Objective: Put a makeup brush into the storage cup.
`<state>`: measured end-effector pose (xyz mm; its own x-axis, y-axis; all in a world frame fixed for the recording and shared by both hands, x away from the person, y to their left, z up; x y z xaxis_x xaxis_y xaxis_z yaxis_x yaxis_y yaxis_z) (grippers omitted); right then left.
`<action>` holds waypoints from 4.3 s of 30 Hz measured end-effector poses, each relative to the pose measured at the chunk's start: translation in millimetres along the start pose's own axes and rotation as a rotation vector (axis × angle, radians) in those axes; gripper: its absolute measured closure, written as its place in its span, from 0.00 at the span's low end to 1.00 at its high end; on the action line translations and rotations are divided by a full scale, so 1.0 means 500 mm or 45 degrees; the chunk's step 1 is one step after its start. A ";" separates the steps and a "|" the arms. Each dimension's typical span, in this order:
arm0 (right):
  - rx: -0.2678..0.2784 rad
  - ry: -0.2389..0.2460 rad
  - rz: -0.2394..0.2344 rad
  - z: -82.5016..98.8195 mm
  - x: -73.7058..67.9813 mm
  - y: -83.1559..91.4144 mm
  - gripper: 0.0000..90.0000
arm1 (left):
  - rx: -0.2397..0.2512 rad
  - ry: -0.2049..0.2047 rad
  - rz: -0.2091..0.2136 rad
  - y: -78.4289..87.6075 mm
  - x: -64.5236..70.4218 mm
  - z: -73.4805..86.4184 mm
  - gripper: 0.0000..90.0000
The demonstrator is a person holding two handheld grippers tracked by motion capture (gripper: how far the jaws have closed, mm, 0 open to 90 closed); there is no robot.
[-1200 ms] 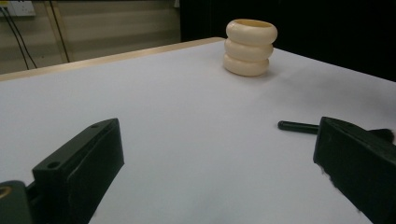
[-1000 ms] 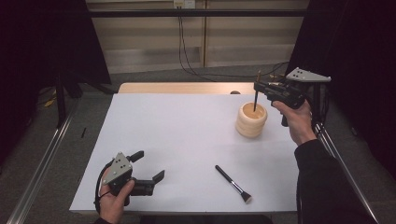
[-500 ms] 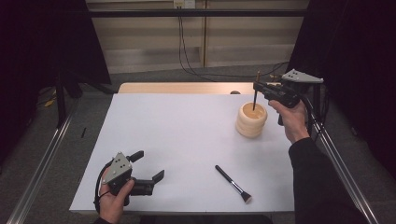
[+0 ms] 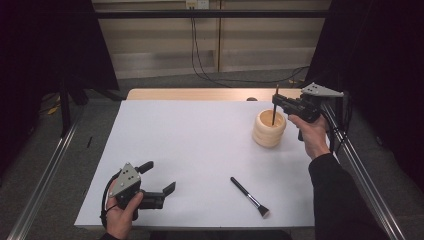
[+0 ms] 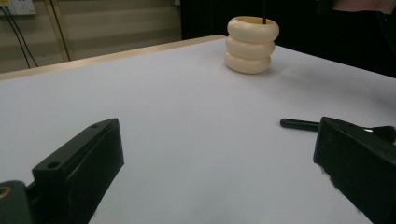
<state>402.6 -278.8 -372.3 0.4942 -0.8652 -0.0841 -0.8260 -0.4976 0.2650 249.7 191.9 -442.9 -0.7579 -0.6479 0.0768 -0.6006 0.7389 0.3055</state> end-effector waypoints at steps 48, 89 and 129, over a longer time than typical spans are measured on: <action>-0.063 -0.047 0.008 0.094 0.005 -0.003 0.86 | 0.009 -0.008 0.000 0.003 -0.002 -0.001 0.02; -0.010 -0.044 0.044 0.075 -0.001 0.024 0.01 | 0.016 0.004 -0.013 0.007 -0.007 -0.002 0.02; -0.035 -0.032 0.074 0.130 -0.089 0.175 0.00 | 0.044 0.031 -0.057 0.022 -0.012 -0.003 0.02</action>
<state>290.6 -287.8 -408.0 0.4385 -0.8940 -0.0917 -0.8451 -0.4449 0.2963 248.3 203.6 -438.7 -0.7238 -0.6845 0.0870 -0.6427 0.7147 0.2759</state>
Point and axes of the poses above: each handheld gripper's, and its own axes: y roughly backward along the jaws, z roughly out of its underside, x roughly to its right, the point moved 2 cm from there along -y, roughly forward along the jaws, and after that the axes turned 2 degrees about z, right-handed, at the moved point
